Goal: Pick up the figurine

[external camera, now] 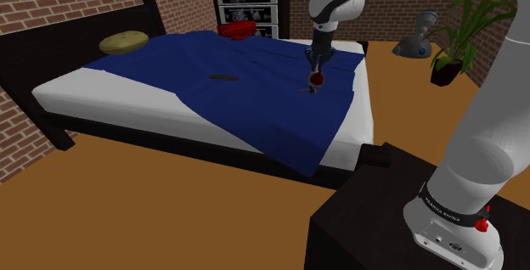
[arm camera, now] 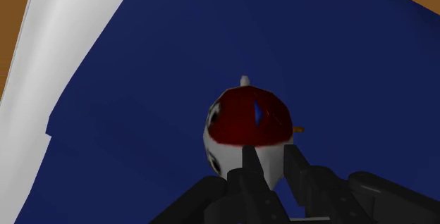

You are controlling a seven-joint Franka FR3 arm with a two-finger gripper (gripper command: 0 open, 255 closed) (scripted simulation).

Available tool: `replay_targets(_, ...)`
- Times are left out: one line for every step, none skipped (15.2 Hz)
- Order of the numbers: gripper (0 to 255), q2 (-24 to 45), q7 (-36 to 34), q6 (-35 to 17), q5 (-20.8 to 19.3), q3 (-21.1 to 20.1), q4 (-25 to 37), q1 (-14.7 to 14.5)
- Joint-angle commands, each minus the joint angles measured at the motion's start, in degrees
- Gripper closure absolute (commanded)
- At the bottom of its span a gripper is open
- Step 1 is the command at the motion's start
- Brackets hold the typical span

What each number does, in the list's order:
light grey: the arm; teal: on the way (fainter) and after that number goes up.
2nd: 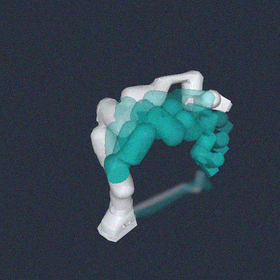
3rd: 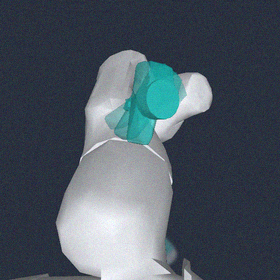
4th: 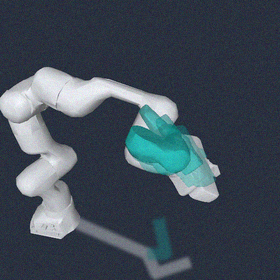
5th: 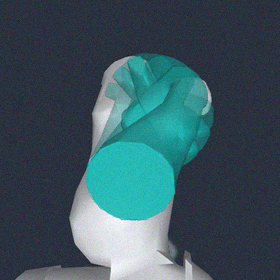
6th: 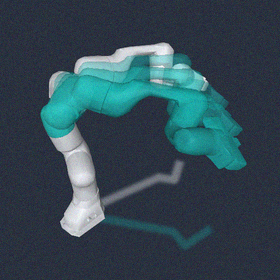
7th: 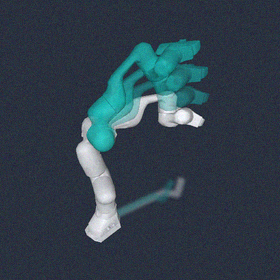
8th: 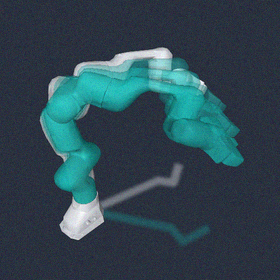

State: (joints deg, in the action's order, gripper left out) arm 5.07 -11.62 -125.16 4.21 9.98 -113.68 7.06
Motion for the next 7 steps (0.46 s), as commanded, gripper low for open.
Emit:
replay_targets(255,-0.51,-0.13,1.59,-0.18,0.04,1.09,0.02)
replay_targets(255,-0.75,-0.2,2.32,-0.26,0.05,1.58,0.01)
replay_targets(255,-0.98,-0.28,3.04,-0.34,0.06,2.09,0.01)
replay_targets(255,-1.19,-0.35,3.77,-0.41,0.06,2.61,0.0)
replay_targets(255,-1.4,-0.42,4.51,-0.48,0.06,3.14,0.0)
replay_targets(255,-1.43,-0.43,4.61,-0.49,0.07,3.21,0.0)
replay_targets(255,-1.43,-0.43,4.62,-0.49,0.07,3.22,0.0)
